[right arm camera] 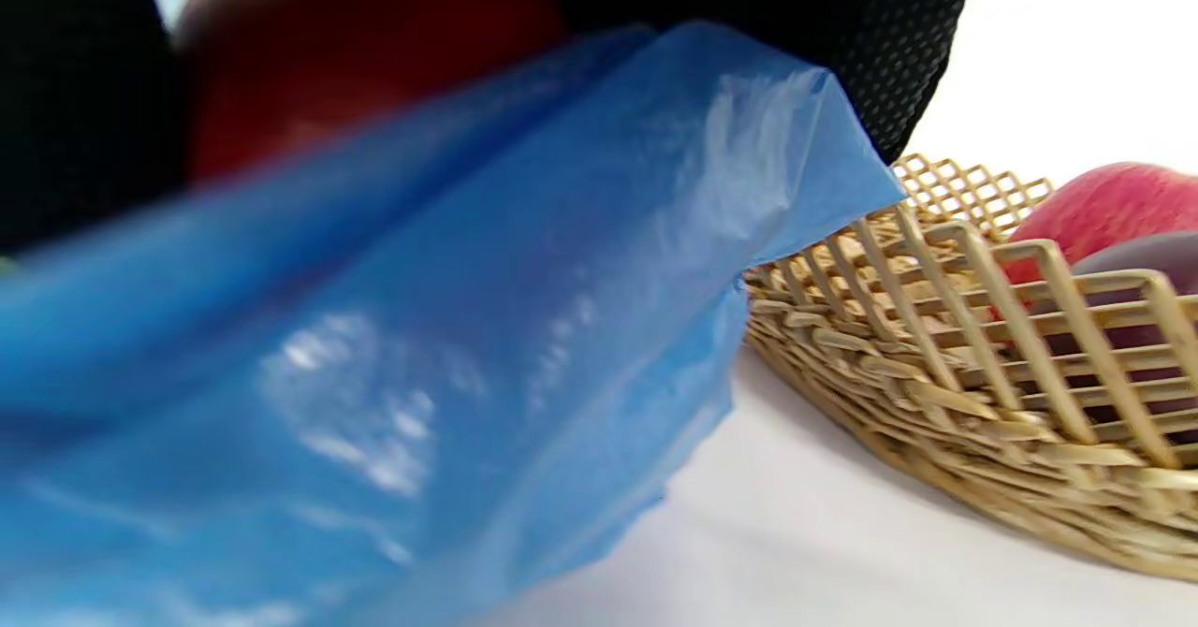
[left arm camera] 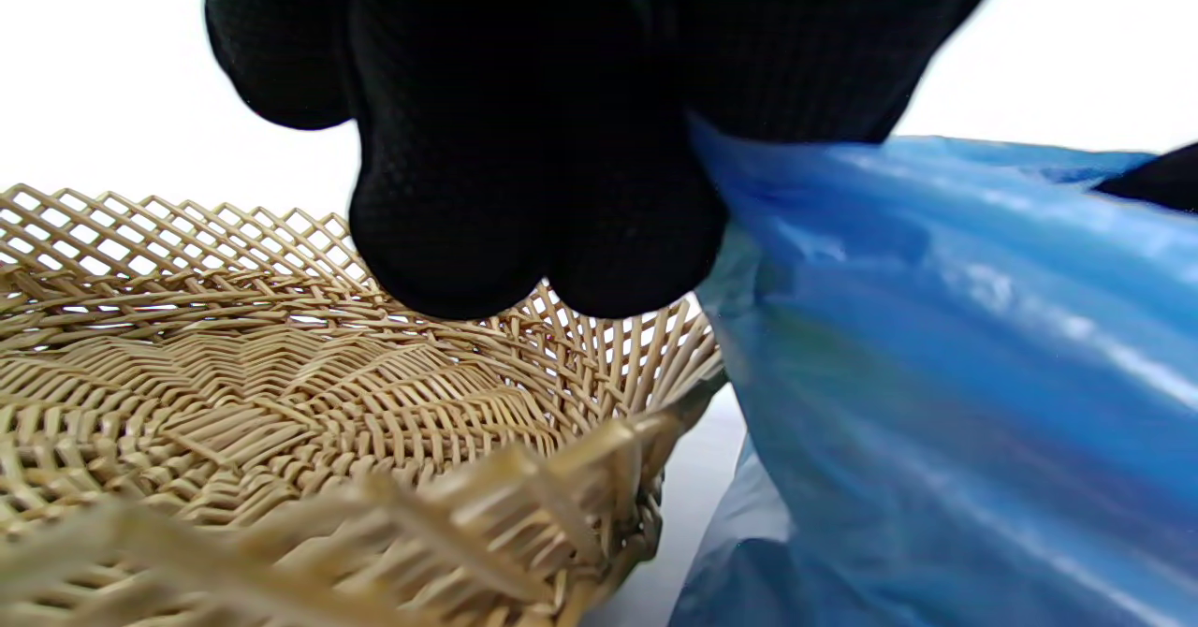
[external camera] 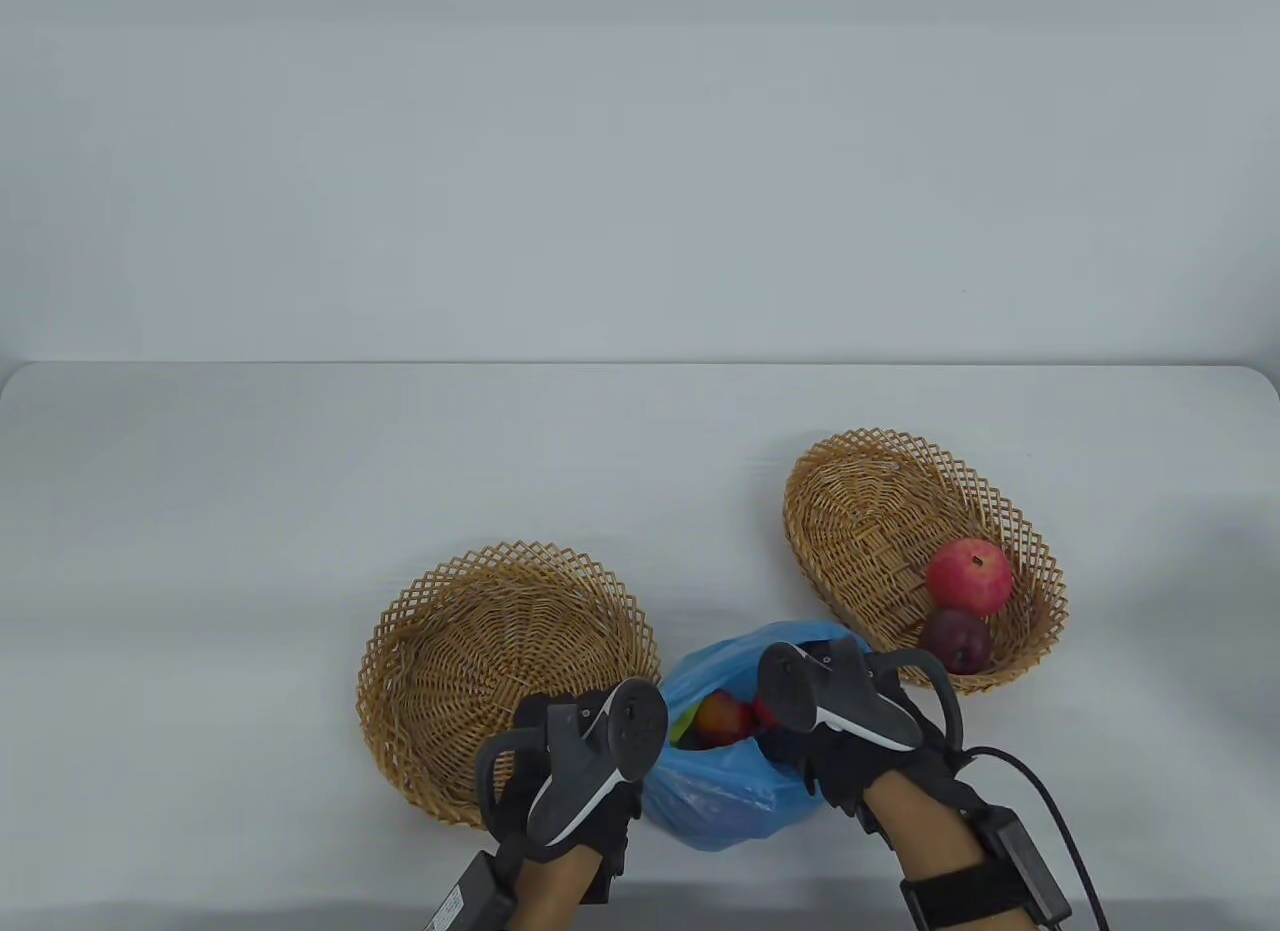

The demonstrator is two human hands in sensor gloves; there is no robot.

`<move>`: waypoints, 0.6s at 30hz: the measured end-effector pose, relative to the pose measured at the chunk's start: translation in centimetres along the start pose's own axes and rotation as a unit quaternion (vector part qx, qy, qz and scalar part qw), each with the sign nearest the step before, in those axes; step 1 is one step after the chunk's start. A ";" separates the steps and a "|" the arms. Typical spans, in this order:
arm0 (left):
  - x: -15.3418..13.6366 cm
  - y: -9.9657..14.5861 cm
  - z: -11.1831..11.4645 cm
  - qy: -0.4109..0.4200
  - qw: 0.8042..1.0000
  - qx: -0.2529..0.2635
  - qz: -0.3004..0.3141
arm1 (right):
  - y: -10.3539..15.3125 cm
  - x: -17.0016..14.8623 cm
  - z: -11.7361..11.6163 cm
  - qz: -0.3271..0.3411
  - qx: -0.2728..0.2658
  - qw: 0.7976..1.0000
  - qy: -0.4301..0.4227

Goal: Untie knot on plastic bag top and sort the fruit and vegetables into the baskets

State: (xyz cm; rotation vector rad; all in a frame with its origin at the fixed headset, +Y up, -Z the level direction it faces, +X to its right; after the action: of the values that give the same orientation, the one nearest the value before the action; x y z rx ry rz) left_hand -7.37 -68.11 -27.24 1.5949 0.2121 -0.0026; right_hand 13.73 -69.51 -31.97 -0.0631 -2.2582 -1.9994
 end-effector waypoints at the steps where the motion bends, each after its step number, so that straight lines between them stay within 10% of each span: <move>1: 0.0 0.0 0.0 -0.001 1.000 0.000 0.000 | 0.2 -0.3 0.4 0.006 0.004 1.000 -0.027; 18: -0.3 -0.1 0.0 0.004 1.000 0.001 -0.007 | 2.2 -4.3 3.4 0.054 -0.013 0.954 -0.294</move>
State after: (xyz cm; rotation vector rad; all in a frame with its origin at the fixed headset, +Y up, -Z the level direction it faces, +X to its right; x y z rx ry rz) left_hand -7.71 -68.13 -27.33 1.5956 0.2290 -0.0070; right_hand 18.03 -65.66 -30.77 -0.8739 -2.4658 -2.1573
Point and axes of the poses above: the tracker on the back of each hand, its own x axis roughly to the thumb side, its own y axis roughly from the fingertips to the wrist, z = x × y, the point moved 1 cm from there along -y, roughly from the wrist to the fingertips, and after that the axes turned 8 degrees about -z, right-handed, at the moved point
